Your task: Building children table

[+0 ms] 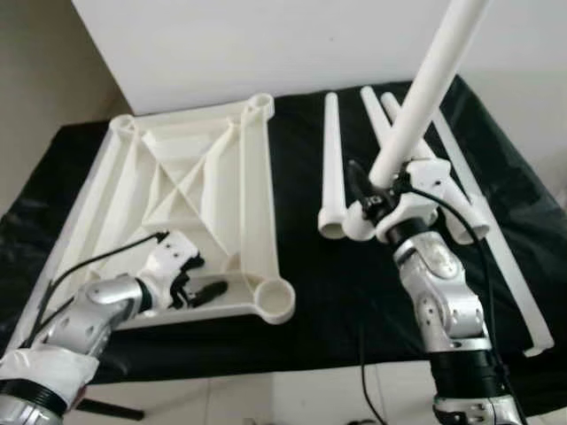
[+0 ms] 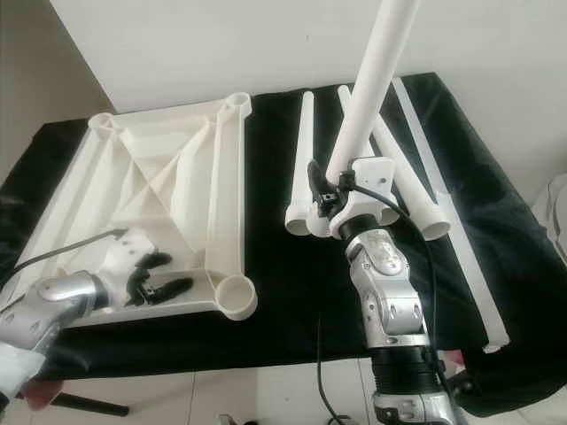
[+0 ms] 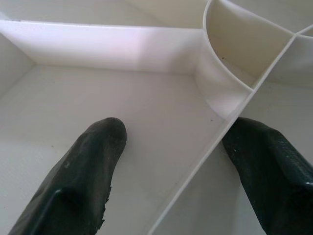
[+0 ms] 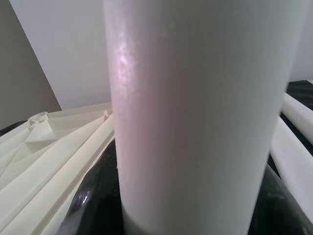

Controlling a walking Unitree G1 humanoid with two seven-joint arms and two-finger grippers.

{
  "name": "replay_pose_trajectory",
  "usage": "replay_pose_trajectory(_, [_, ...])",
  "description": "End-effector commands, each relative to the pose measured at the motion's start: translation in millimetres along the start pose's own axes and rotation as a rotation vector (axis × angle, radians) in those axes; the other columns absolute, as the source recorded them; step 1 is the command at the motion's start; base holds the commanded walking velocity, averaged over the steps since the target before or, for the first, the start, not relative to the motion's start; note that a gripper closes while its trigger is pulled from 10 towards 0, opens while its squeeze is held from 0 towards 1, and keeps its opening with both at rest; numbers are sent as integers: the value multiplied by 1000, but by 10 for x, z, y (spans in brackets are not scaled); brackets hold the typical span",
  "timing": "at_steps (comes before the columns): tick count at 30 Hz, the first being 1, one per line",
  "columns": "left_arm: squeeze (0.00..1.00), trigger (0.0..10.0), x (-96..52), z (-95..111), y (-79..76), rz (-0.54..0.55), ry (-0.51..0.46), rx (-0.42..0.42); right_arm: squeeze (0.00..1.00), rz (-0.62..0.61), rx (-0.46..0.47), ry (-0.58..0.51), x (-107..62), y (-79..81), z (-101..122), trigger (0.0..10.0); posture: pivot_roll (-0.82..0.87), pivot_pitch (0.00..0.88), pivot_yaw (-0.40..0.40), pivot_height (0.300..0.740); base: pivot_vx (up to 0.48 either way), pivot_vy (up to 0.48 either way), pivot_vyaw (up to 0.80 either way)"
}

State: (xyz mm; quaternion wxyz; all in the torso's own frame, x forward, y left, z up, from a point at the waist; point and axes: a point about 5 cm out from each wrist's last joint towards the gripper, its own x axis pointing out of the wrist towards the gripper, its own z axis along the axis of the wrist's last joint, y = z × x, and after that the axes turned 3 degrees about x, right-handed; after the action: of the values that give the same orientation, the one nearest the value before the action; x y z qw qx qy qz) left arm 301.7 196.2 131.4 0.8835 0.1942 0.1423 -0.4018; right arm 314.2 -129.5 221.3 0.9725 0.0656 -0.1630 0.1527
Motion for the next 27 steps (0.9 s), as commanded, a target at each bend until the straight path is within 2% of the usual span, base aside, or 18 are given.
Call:
replay_pose_trajectory(1, [0,0,-20,-110,-50,-64,9,-51,0,17,5,-2,-17,39,-4,10000,-58,157,118,740,0,0,0])
replay_pose_trajectory(2, [0,0,-20,-110,-50,-64,9,-51,0,17,5,-2,-17,39,-4,10000,-58,157,118,740,0,0,0])
replay_pose_trajectory(3, [0,3843,-2,-124,-59,-59,26,-29,0,19,8,-1,-15,38,-5,10000,-57,157,117,740,0,0,0])
replay_pose_trajectory(4, [0,3843,2,-133,-60,-55,34,-22,0,20,8,-1,-16,39,-6,10000,-56,156,116,740,0,0,0])
replay_pose_trajectory(5, [0,5333,3,-132,-69,-63,23,-28,0,22,10,0,-15,42,-7,10000,-57,155,115,740,0,0,0])
replay_pose_trajectory(6, [0,0,2,-123,-71,-65,8,-42,0,26,10,1,-17,46,-8,10000,-57,155,115,740,0,0,0])
replay_pose_trajectory(10, [0,0,8,-133,-91,-79,32,8,0,27,9,1,-19,50,-8,10000,-55,157,115,740,0,0,0])
replay_pose_trajectory(11, [0,7686,9,-122,-93,-81,12,-8,0,27,10,1,-19,53,-9,10000,-55,157,117,740,0,0,0])
replay_pose_trajectory(12, [0,0,7,-109,-94,-84,-7,-34,0,27,10,1,-19,56,-9,10000,-57,157,118,740,0,0,0])
replay_pose_trajectory(15, [0,0,51,-103,-66,-33,20,-27,0,26,12,0,-22,61,-10,10000,-55,154,119,740,0,0,0])
replay_pose_trajectory(16, [0,10000,71,-103,-62,-16,27,-13,0,25,13,0,-23,61,-12,10000,-56,154,120,740,0,0,0])
replay_pose_trajectory(25, [0,10000,242,8,-87,78,-33,-48,0,18,19,0,-27,69,-20,10000,-55,152,121,740,0,0,0])
replay_pose_trajectory(27, [0,10000,321,83,-103,116,-69,-61,0,18,21,0,-27,74,-24,10000,-52,151,121,740,0,0,0])
